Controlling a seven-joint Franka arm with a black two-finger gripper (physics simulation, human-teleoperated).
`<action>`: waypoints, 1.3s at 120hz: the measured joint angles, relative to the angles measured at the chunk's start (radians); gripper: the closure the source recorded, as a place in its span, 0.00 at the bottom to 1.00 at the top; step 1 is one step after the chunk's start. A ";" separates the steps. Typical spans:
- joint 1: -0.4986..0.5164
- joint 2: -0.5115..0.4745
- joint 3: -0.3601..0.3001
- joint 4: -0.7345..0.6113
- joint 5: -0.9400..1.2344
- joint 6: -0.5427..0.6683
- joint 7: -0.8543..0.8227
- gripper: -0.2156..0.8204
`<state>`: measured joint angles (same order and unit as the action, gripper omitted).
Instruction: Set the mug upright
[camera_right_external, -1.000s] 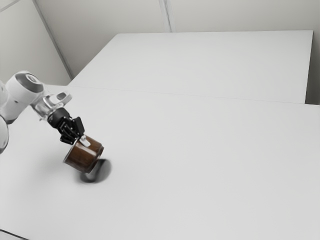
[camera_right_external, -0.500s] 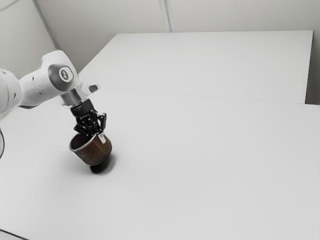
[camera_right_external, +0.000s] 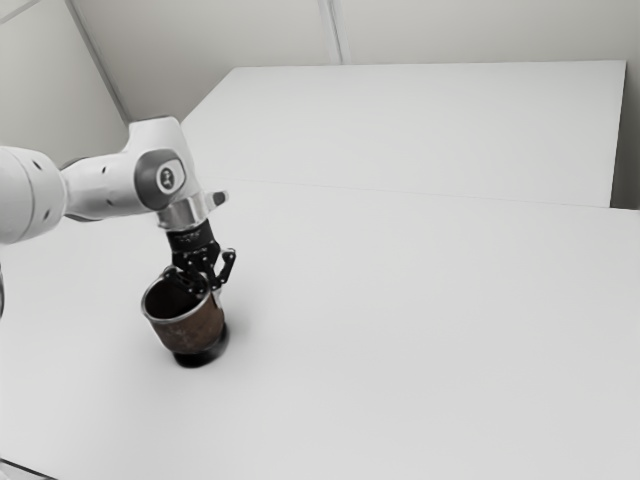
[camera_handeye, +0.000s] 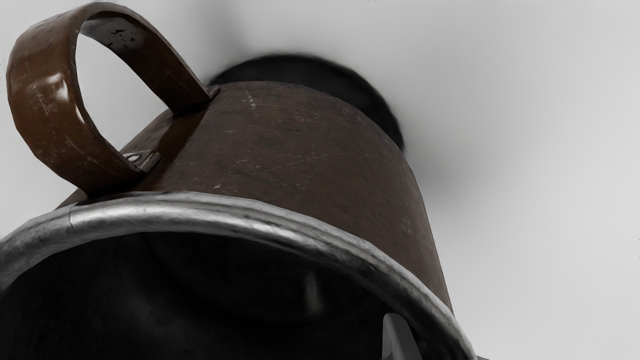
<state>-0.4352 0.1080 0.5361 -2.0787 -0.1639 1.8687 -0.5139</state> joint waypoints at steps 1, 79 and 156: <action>0.000 0.001 0.000 0.000 0.000 0.001 -0.006 0.95; 0.003 0.065 -0.010 -0.006 -0.095 0.079 -0.293 0.77; 0.014 -0.069 -0.025 0.290 0.135 -0.087 -0.123 0.24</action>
<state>-0.4213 0.0389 0.5107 -1.7887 -0.0286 1.7820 -0.6367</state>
